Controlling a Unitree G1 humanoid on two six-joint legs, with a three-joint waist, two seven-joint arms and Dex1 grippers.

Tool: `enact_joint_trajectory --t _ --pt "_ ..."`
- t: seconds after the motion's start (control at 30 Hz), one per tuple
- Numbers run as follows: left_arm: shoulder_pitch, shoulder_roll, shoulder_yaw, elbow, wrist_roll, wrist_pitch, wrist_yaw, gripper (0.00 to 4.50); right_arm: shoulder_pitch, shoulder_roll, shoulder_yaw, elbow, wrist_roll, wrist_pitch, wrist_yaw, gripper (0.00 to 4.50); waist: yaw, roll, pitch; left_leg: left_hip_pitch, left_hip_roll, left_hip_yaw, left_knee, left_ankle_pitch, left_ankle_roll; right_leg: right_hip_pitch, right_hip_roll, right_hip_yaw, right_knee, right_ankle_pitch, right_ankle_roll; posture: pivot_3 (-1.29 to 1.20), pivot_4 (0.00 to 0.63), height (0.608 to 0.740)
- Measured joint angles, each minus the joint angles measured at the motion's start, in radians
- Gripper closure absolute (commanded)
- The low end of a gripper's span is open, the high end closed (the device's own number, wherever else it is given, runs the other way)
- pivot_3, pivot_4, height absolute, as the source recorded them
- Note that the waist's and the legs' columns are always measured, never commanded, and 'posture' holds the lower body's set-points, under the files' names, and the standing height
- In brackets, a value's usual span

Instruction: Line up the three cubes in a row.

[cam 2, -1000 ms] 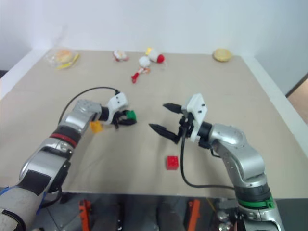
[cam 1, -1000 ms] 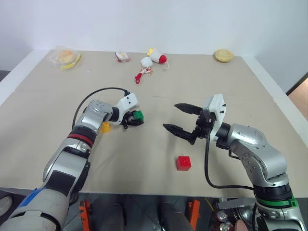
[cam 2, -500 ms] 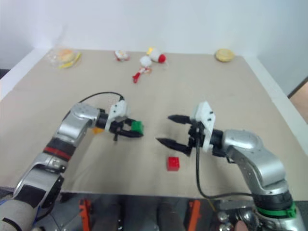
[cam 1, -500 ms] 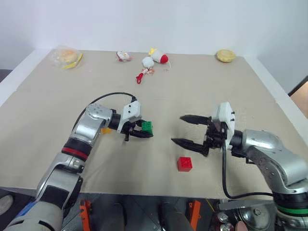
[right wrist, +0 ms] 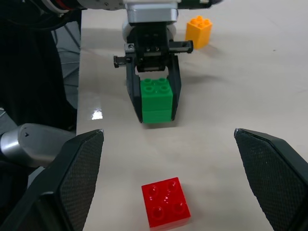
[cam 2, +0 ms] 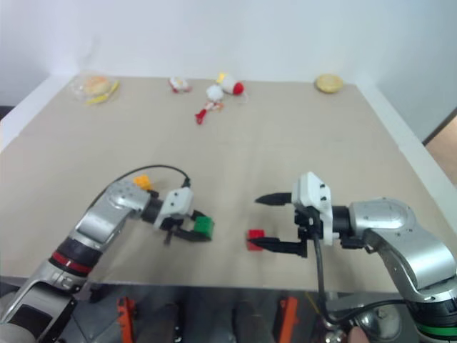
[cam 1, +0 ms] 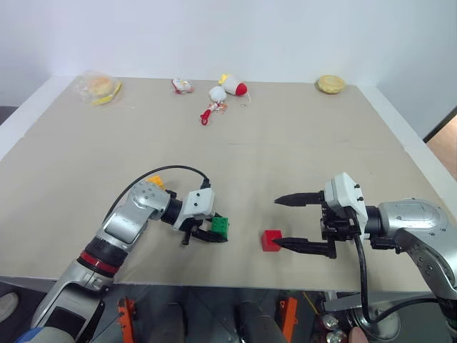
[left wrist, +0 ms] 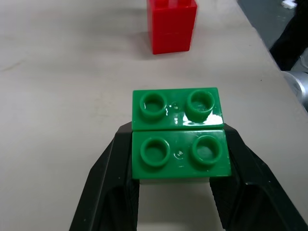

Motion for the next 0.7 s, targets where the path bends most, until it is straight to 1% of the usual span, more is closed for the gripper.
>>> enact_joint_trajectory --t 0.17,0.7 --pt "0.024 0.002 -0.027 -0.044 0.0 0.04 0.029 3.13 -0.019 0.0 0.004 0.001 -0.01 0.0 0.003 0.0 0.0 0.0 0.0 0.0 0.0 0.0 0.0 0.0 0.0 0.0 0.0 0.0 0.0 0.0 0.0 0.0 0.15 0.736" --pt "0.032 0.023 -0.073 -0.129 -0.003 0.177 0.07 3.13 -0.015 0.001 0.004 0.001 -0.012 0.004 -0.007 0.0 0.0 0.0 0.0 0.0 0.0 0.0 0.0 0.0 0.0 0.0 0.0 0.0 0.0 0.0 0.0 0.0 0.15 0.736"
